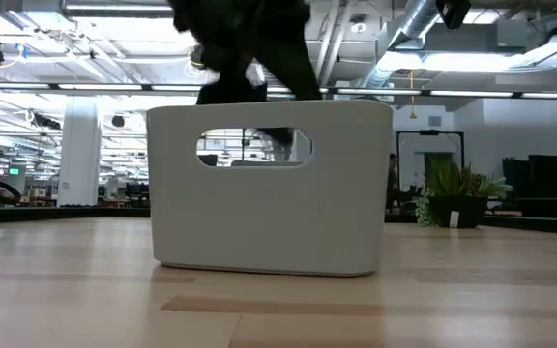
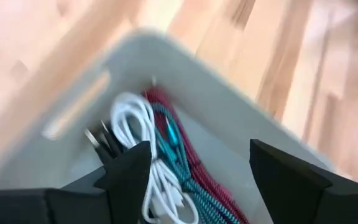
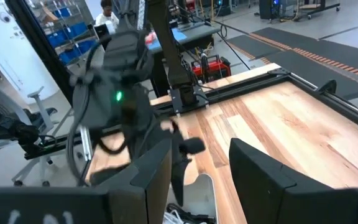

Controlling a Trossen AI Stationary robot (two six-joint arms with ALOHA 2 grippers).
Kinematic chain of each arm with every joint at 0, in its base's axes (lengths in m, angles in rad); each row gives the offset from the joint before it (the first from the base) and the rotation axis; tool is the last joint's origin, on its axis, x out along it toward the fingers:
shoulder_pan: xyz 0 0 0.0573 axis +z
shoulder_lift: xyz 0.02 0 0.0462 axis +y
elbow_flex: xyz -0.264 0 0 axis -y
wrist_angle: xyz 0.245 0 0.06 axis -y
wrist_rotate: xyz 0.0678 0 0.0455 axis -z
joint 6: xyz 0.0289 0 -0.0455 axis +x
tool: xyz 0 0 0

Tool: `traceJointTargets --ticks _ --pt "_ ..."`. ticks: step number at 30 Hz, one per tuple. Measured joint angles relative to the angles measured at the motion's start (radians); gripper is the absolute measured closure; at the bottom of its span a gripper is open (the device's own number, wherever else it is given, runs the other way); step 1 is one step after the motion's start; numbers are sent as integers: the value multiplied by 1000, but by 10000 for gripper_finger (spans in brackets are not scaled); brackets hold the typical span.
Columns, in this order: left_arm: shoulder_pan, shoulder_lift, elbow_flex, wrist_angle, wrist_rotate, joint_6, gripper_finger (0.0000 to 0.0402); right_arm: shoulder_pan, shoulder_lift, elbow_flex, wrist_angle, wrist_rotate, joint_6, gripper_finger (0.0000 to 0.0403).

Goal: Pick and place USB-C Cables
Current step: Return to Home Position

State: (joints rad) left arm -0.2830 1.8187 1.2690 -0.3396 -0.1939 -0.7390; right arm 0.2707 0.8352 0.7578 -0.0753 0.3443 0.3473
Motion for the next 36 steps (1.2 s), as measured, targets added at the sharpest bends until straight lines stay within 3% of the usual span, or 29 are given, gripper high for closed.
traceJointTargets --ticks 13,18,23,26,30,36 --pt "25 -420 0 -28 -79 322 150 19 -79 0 -3 -5 20 219" --pt "28 -571 0 -124 -84 422 150 22 -92 0 -7 -6 3 220" --pt "31 -707 0 -207 -137 423 150 -3 -149 0 1 -2 -14 217" --pt "23 -788 0 -242 -131 534 150 -11 -198 0 2 -2 -54 218" --pt "28 -917 -17 -246 -143 551 150 -3 -282 0 -3 -3 -85 220" --pt "22 -1117 -135 -240 -148 533 150 43 -368 -20 -56 -1 -108 218"
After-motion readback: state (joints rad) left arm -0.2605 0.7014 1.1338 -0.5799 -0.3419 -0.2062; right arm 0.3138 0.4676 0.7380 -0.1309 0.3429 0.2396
